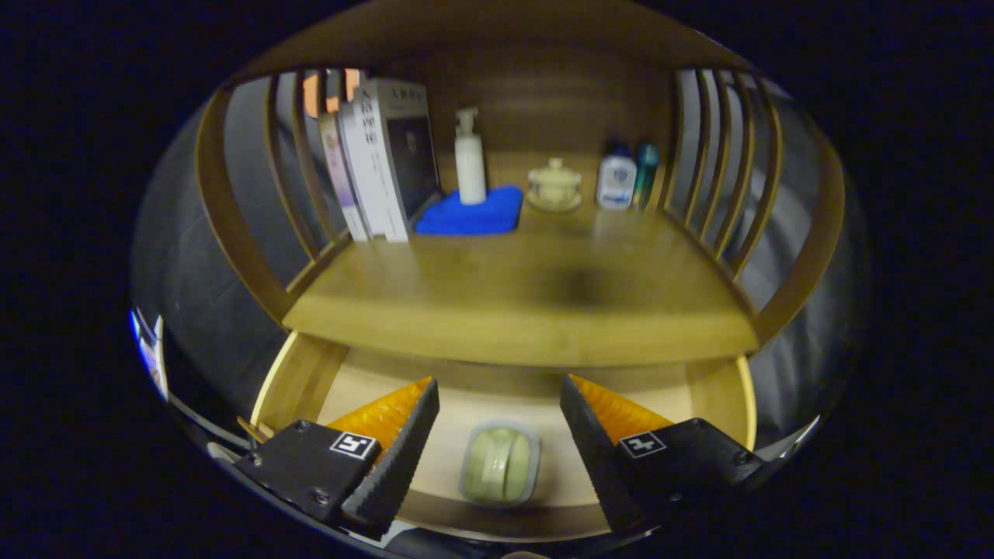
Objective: Pull open the drawer, take out the items inside it, and place them on the countertop above the cabinet.
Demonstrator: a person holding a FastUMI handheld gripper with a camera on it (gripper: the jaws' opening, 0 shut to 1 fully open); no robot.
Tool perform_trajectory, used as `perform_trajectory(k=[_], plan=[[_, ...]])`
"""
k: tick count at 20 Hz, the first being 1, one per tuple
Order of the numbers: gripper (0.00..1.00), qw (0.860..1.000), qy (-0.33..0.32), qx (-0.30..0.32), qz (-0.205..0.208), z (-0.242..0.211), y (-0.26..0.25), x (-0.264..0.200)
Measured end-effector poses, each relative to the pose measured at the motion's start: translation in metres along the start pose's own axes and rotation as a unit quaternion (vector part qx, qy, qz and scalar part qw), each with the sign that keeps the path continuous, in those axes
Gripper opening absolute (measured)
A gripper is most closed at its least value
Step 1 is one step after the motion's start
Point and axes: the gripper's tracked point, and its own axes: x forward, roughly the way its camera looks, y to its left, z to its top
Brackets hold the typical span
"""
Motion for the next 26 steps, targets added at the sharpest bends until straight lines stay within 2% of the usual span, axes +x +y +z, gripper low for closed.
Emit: perform_trajectory(k=[2,6,7,11,12,16,20,26], plan=[[0.96,0.998,0.057,0.002,0.002,-0.019,-0.002,0.016],[0.77,0.991,0.129,-0.006,-0.020,-0.056,-0.013,0.032],[0.69,0.990,0.141,-0.001,-0.022,-0.061,-0.010,0.033],[0.51,0.983,0.180,0.013,-0.023,-0.073,-0.003,0.035],[0.47,0.983,0.179,0.011,-0.038,-0.072,-0.008,0.040],[0.25,0.983,0.178,0.004,-0.033,-0.061,0.006,0.033],[0.20,0.986,0.166,0.007,-0.032,-0.053,0.002,0.029],[0.20,0.992,0.120,-0.006,-0.031,-0.023,-0.004,0.008]])
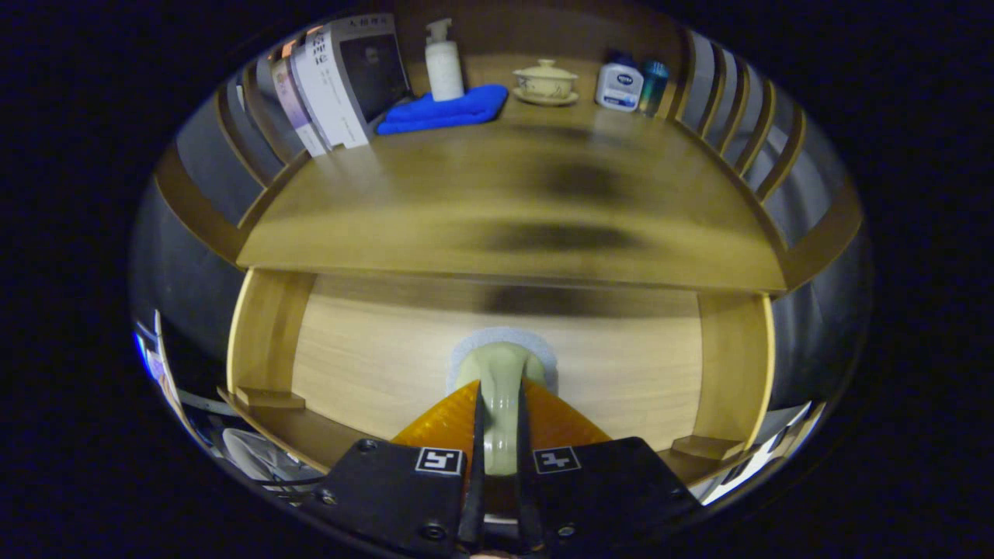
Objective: Pull open the drawer, take out the items inside it, and place them on the countertop above the cabinet.
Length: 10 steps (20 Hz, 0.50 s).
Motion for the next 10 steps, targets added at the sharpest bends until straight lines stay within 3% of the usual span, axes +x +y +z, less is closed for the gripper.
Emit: perform_trajectory(k=[10], plan=[[0.20,0.998,-0.057,0.000,0.008,0.059,-0.009,-0.052]])
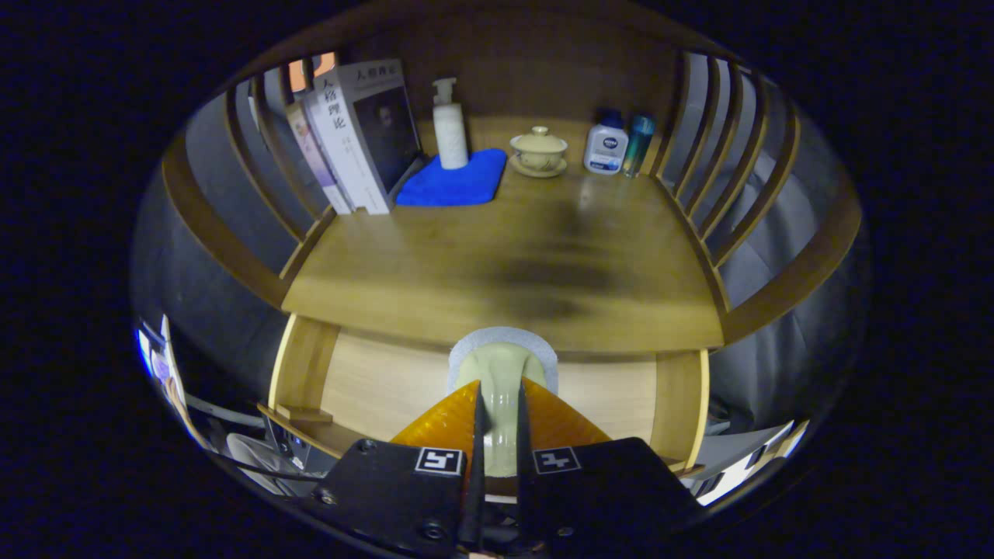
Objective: Pull open the drawer, take out the items inside it, and place them on the countertop above the cabinet.
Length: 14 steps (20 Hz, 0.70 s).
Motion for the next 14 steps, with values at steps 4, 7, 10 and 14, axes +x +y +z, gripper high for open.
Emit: perform_trajectory(k=[4,7,10,14], plan=[[0.20,1.000,-0.011,0.012,-0.014,0.042,-0.008,0.004],[0.20,1.000,-0.006,0.022,-0.005,0.063,-0.001,0.019],[0.20,0.999,-0.011,0.036,0.002,0.085,0.003,0.037],[0.20,0.999,-0.008,0.029,-0.014,0.097,0.001,0.052]])
